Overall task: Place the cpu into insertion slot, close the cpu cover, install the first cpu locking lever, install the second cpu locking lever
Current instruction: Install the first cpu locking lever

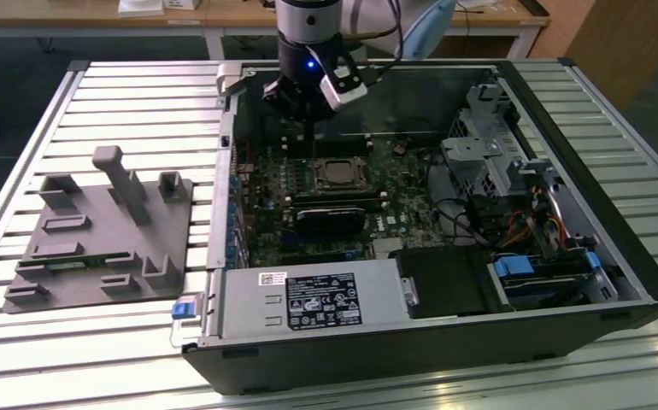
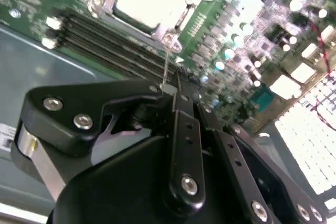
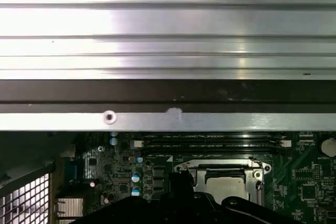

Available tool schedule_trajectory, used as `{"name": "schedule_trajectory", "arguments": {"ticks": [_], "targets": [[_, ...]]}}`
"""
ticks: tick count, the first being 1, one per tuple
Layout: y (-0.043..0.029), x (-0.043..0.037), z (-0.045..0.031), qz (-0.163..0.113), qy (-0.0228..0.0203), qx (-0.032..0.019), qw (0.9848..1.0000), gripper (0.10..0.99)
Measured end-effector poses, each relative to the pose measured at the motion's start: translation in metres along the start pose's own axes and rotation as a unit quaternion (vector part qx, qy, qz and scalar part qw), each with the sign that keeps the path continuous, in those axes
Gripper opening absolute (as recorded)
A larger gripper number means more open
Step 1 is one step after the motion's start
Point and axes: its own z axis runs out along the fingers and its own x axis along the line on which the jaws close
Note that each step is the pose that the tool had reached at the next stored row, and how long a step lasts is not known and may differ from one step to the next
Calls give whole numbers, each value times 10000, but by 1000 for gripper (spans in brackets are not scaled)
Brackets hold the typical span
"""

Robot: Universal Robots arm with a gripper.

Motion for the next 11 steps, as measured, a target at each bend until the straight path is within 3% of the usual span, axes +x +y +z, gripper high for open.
{"name": "schedule_trajectory", "arguments": {"ticks": [6,11], "targets": [[11,-168,7,0,0,0,10000,106],[10,-182,12,0,1,-13,10000,106]]}}
